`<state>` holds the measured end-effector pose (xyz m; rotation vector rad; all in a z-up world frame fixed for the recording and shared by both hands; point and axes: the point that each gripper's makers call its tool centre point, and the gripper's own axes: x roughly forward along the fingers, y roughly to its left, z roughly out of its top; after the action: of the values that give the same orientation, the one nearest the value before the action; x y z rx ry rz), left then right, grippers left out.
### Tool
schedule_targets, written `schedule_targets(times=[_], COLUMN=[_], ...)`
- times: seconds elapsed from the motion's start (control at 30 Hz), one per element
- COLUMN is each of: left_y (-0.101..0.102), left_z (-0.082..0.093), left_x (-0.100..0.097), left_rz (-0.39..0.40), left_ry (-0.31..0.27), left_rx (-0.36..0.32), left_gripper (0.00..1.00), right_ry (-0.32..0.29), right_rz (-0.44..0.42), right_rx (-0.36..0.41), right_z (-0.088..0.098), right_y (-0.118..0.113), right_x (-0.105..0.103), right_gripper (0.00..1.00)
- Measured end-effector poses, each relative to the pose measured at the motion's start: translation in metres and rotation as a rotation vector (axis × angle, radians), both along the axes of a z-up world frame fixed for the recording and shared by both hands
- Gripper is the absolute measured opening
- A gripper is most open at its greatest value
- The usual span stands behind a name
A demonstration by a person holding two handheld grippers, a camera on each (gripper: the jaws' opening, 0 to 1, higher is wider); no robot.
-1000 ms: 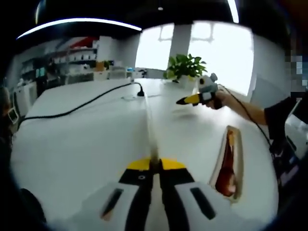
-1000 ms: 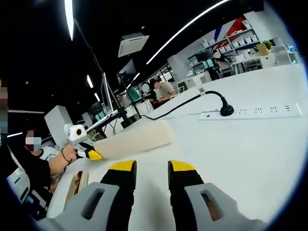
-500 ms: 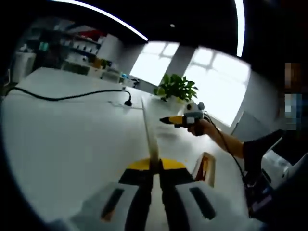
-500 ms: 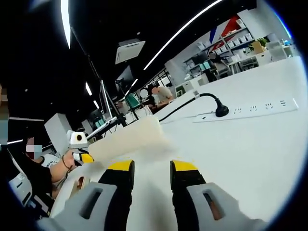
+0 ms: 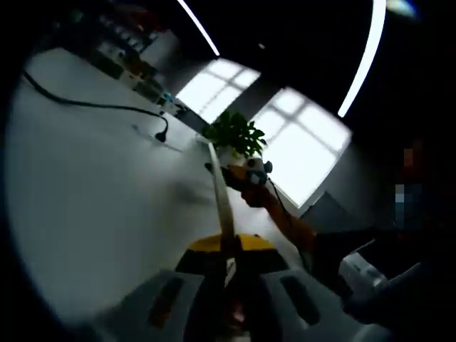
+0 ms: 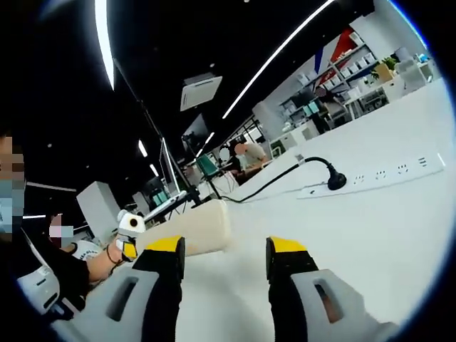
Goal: Arrange the utensils inside the cutlery case until each visible utensil rests in its matching compartment.
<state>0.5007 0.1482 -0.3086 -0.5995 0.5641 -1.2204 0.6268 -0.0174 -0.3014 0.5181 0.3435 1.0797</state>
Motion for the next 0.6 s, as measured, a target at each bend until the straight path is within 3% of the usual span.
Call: schedule_targets(times=[0.07,0.17,0.37,0.6], left_y=[-0.001,-0.003,-0.002,-0.004], left_z=[0.003,0.003,0.004,0.003], left_x=[-0.007,-0.013,-0.020,-0.027], left_rz=[-0.036,-0.063,-0.096,-0.122], left_ry=[0.035,0.033,0.078,0.102], left_rx=[-0.026,-0.026,-0.040,-0.050], left_gripper=[0.04,0.04,0.04,0.04], right_ry=[0.010,0.019,0.038,0.065], right_rz=[0.013,0.019,0.052,0.098], right_rx=[0.024,0.020,0.037,0.059], right_z=[0.002,0.000,0.001,0.003], right_y=[0.000,0.000,0.000,0.002], right_x=[-0.003,-0.006,-0.020,-0.035], right_gripper=[0.47,0.45,0.29,0.21])
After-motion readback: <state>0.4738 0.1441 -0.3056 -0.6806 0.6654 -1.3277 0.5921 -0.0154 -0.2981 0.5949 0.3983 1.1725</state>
